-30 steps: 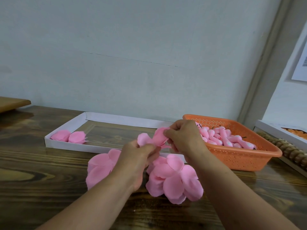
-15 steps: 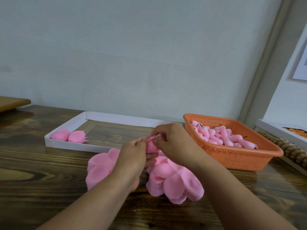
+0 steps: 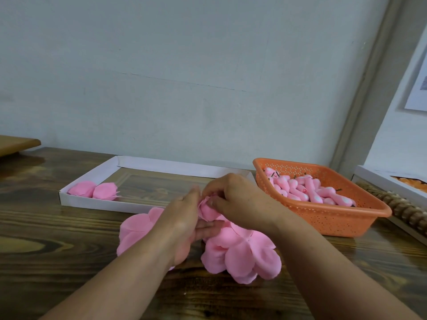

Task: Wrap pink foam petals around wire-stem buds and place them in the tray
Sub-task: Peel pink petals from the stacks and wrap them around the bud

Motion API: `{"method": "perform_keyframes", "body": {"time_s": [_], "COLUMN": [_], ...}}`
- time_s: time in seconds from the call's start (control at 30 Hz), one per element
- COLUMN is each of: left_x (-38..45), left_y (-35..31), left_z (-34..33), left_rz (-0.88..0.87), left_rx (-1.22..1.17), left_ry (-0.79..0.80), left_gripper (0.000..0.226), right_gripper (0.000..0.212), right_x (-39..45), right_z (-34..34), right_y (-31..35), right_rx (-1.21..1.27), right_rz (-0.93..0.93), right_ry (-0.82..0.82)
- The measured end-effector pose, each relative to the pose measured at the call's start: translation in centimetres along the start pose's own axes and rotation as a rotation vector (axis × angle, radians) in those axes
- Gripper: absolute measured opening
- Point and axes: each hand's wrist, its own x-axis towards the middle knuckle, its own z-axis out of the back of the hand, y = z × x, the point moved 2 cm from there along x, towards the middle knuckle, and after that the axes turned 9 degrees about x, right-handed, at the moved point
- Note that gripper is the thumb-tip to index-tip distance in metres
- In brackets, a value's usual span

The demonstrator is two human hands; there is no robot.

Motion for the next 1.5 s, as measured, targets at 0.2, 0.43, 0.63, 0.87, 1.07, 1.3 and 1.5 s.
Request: {"method": "perform_keyframes", "body": {"time_s": [0.2, 0.43, 0.63, 0.87, 1.07, 1.3, 1.5], "left_x": [0.1, -0.2, -0.5, -0.2, 0.3, 0.5, 0.9], "left_y": [-0.2, -0.4, -0.8, -1.2, -1.7, -1.4, -1.0], "left_z": [0.1, 0.0, 0.0, 0.2, 1.2, 1.3, 1.3], "left_rz": [0.0, 0.005, -0.026, -0.043, -0.022, 0.029, -0.065], "left_rx": [-0.027, -0.008, -0.025, -0.103, -0.403, -0.487, -0.388], "left_ry": [0.171, 0.237, 0.234, 0.261, 0.246, 0.341, 0.346], "left_gripper": [0.096, 0.098, 0.091, 0.089, 0.029, 0.034, 0.025], "right_gripper": [0.016, 0.011, 0.019, 0.014, 0.013, 0.014, 0.02], "right_x": [0.1, 0.0, 0.1, 0.5, 1.3, 1.1, 0.8], "right_z": [0.1, -0.3, -0.1, 0.9, 2.7, 2.7, 2.7], "right_y": [0.1, 0.3, 0.7, 0.6, -0.6, -1.0, -1.6], "right_rx": [-0.053, -0.058, -0.098, -0.081, 0.325, 0.398, 0.413], "right_rz": [0.011, 0.009, 0.017, 0.013, -0.086, -0.121, -0.162], "right_ry": [0.036, 0.042, 0.038, -0.011, -0.127, -0.117, -0.131]}}
